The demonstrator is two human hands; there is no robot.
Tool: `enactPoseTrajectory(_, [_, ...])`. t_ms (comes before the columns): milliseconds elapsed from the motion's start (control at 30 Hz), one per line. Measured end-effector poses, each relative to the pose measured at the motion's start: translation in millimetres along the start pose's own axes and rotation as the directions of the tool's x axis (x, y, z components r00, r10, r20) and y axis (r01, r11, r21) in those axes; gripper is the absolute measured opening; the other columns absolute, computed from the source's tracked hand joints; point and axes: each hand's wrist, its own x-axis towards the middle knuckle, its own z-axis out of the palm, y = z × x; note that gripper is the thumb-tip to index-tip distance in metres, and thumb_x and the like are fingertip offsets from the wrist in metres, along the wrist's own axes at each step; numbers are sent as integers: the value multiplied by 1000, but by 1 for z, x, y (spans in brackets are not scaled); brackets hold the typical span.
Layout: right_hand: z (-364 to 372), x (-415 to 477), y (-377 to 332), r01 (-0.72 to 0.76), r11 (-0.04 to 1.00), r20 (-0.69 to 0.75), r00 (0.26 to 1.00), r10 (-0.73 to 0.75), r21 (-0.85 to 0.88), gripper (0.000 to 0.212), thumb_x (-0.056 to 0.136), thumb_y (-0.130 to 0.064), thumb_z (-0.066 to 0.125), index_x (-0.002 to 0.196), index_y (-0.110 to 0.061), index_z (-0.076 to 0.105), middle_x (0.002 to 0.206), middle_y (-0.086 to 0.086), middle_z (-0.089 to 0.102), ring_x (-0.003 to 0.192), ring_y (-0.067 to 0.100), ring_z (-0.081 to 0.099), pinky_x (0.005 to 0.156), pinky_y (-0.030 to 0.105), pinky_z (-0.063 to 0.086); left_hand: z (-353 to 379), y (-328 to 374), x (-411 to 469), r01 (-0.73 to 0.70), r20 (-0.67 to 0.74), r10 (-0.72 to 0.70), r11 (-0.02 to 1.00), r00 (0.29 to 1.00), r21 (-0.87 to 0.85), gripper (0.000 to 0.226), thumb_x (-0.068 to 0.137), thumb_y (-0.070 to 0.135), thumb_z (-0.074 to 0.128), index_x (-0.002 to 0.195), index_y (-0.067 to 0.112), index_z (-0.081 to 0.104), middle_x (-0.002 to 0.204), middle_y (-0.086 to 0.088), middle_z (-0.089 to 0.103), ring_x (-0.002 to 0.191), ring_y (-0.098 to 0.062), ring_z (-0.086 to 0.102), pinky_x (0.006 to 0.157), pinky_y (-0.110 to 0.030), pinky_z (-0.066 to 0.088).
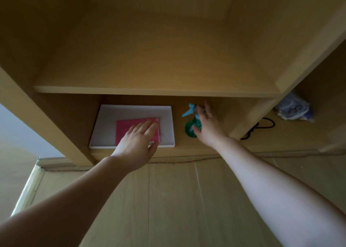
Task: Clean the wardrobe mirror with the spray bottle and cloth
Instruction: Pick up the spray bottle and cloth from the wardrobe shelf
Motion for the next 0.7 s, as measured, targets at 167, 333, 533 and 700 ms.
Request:
enactPoseTrajectory(167, [7,14,3,-34,999,-19,999,34,14,73,100,-32,46,154,-18,-1,162,9,1,149,31,5,120,46,15,2,2,-8,-28,-8,29,1000,1000,9,62,99,37,42,153,20,16,160,-2,17,148,-20,13,119,-34,8])
enactPoseTrajectory(333, [14,17,1,-25,999,-103,994,28,26,64,100,-24,46,153,-11,14,155,10,23,141,32,25,115,40,26,-3,1,-13,-64,-6,64,998,998,28,63,98,35,42,153,22,12,161,-1,14,148,-19,10,118,-32,4])
enactPoseTrajectory(533, [19,6,2,25,999,-238,971,-17,28,35,98,-17,46,132,-10,52,131,10,49,113,31,51,90,40,46,-5,0,-16,-66,0,66,996,998,53,63,99,36,40,153,22,12,160,-1,17,148,-18,11,117,-28,3])
enactPoseTrajectory(700, [19,-13,8,141,989,-219,967,-128,46,29,99,-18,47,125,-10,57,119,5,56,100,27,58,76,41,50,-6,6,-20,-79,-9,80,996,997,39,62,97,36,44,152,19,20,156,-2,28,146,-19,21,118,-30,13])
